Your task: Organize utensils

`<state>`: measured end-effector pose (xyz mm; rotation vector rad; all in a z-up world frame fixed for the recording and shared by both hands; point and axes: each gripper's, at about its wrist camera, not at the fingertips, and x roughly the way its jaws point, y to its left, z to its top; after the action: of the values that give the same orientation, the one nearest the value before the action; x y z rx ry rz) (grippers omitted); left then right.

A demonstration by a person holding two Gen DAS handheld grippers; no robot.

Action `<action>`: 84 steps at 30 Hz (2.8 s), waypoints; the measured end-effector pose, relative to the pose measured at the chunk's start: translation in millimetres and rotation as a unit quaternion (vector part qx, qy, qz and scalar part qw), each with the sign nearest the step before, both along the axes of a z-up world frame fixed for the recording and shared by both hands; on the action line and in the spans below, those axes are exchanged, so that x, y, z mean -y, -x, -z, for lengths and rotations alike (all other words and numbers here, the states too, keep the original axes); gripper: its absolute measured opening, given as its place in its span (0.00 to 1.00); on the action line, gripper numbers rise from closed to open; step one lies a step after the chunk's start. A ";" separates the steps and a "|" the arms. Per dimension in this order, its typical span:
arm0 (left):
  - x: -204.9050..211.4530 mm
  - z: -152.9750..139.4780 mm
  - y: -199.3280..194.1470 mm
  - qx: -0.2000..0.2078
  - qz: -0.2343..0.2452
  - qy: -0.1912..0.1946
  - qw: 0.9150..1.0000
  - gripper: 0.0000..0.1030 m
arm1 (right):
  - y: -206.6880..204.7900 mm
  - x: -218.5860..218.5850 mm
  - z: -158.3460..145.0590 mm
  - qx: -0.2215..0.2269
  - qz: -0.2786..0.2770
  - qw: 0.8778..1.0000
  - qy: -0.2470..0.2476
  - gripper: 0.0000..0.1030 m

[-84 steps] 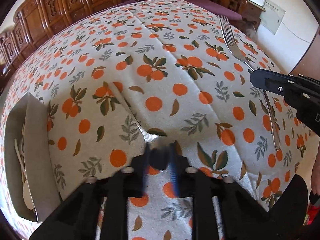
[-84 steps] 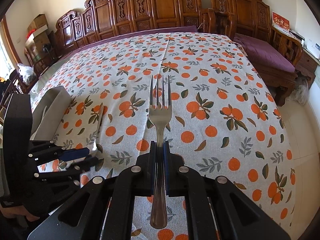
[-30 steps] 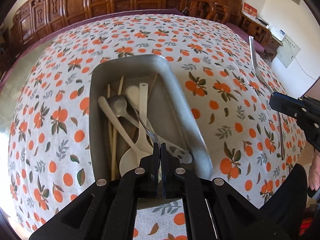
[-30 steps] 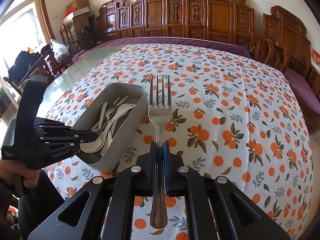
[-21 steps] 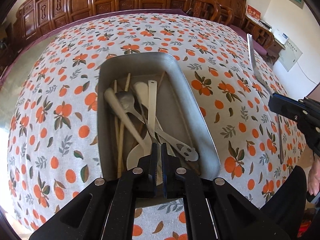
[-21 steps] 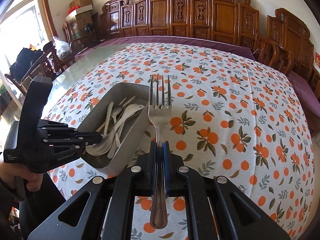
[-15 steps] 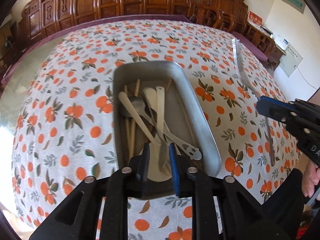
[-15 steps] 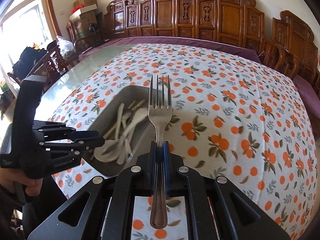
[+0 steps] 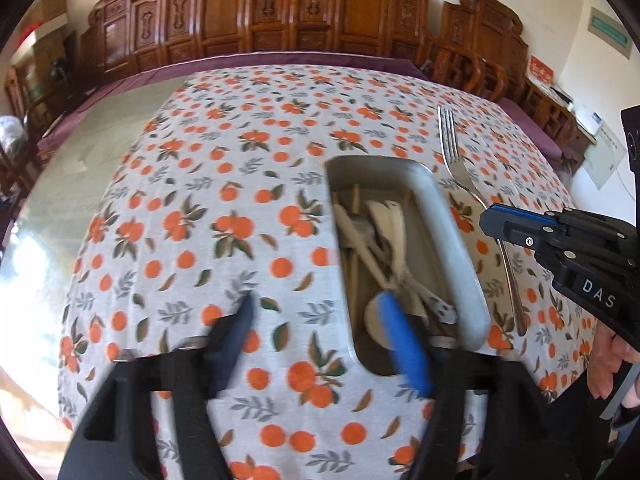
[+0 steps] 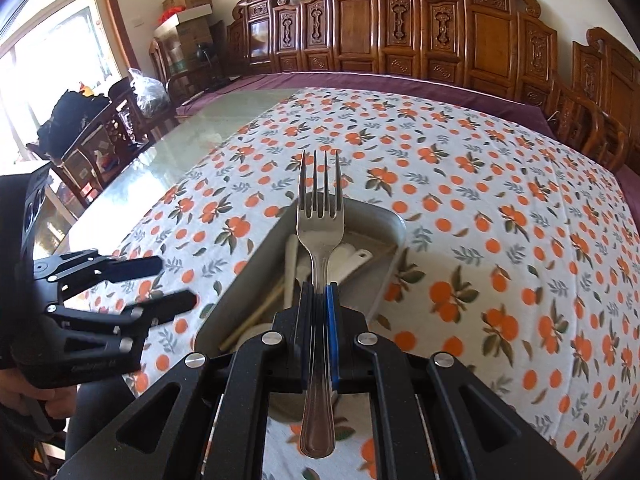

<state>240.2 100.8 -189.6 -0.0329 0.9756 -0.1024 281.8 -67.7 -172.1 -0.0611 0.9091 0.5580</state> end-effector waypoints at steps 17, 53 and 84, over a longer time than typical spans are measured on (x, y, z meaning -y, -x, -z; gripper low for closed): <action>-35.9 9.2 2.2 -0.007 -0.038 -0.010 0.999 0.88 | -38.5 -42.9 46.5 -0.054 0.002 0.998 0.021 0.08; 26.6 -20.3 21.9 0.036 -0.003 -0.034 0.999 0.92 | 40.8 55.8 -15.2 0.053 0.068 0.996 -0.011 0.56; 123.3 -115.8 148.8 0.143 0.018 -0.024 0.989 0.92 | 194.7 177.5 -92.1 0.159 0.177 0.971 -0.025 0.97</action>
<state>91.5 -22.5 -73.8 0.0437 0.6917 -0.1133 87.1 -245.2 -80.0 0.0556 0.5733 0.2266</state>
